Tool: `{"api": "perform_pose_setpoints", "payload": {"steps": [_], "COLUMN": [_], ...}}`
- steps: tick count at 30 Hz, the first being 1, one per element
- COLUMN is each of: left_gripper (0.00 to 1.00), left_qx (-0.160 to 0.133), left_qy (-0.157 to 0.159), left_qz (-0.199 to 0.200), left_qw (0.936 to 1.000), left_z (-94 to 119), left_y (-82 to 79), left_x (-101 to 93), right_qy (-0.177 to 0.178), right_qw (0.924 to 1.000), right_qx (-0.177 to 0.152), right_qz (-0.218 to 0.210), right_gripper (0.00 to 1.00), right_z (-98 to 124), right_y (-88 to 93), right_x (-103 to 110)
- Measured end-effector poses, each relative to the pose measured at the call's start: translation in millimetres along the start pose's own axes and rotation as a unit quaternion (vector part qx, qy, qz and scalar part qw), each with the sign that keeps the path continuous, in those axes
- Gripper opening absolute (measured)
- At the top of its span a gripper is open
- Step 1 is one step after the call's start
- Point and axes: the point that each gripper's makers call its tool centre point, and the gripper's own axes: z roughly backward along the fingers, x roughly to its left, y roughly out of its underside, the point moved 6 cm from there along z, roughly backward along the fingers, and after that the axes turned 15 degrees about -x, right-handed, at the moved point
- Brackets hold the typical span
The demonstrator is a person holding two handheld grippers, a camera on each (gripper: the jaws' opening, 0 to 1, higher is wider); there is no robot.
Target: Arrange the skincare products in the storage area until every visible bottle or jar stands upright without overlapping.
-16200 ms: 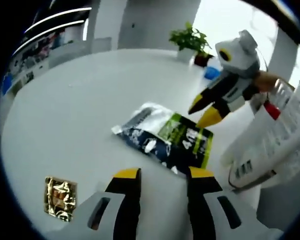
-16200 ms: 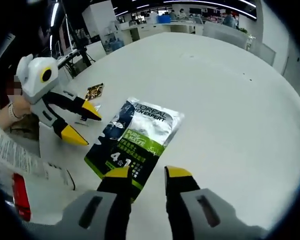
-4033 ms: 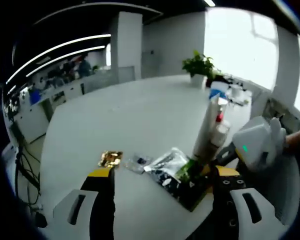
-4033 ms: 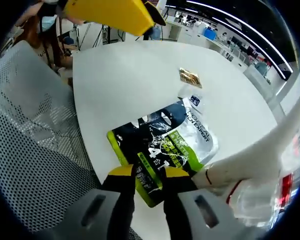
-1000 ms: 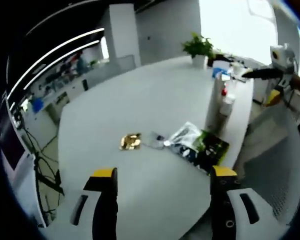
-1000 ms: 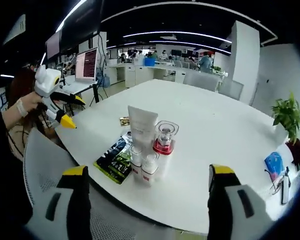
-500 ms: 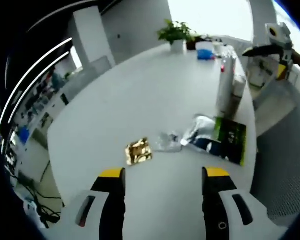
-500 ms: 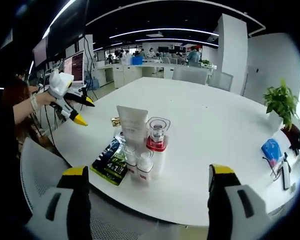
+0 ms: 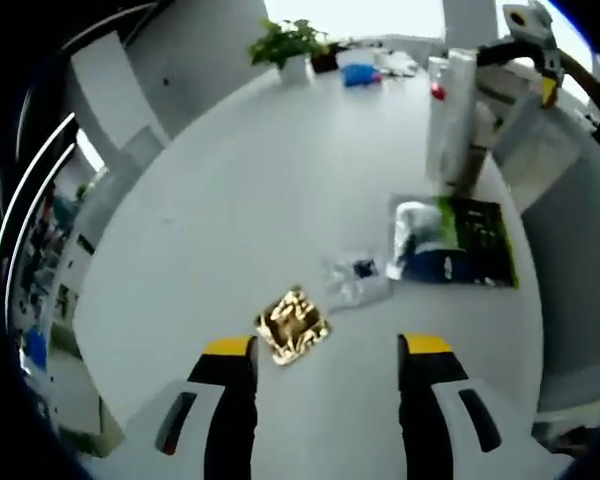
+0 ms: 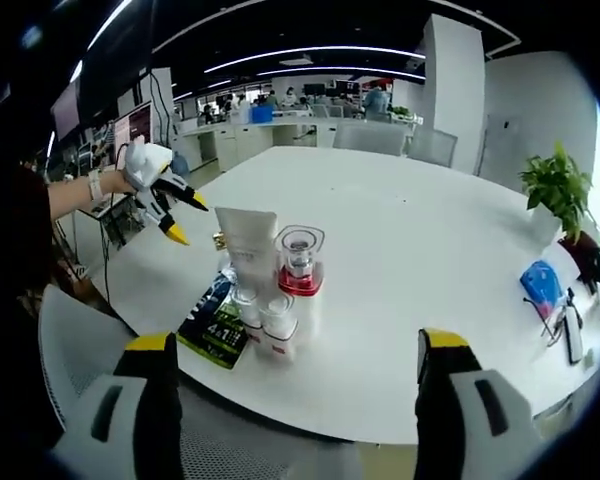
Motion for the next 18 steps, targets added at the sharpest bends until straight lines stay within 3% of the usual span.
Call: {"api": "perform_pose_setpoints", "payload": {"steps": [6,12,18], "left_gripper": [0.53,0.51,0.48], "left_qx": [0.03,0.045,0.054], "left_qy": [0.029,0.029,0.048], "left_qz": [-0.016,-0.045,-0.034], "left_qw": [0.999,0.9975,0.9968], "left_z": [-14.5,-27.1,-37.6], "left_y": [12.7,20.7,31.2], "left_x": [17.0,31.4,40.4], "right_qy": [0.007,0.007,0.016], "right_qw": [1.0,0.9998,0.9996], "right_qx": [0.003,0.012,0.011], "right_qz": [-0.005,-0.012,-0.019], "right_gripper": [0.99,0.99,0.99], "right_z": [-0.8,-5.2,-7.0], "right_y": [-1.4,1.5,2.3], "right_x": [-4.0,-4.1,-7.0]}}
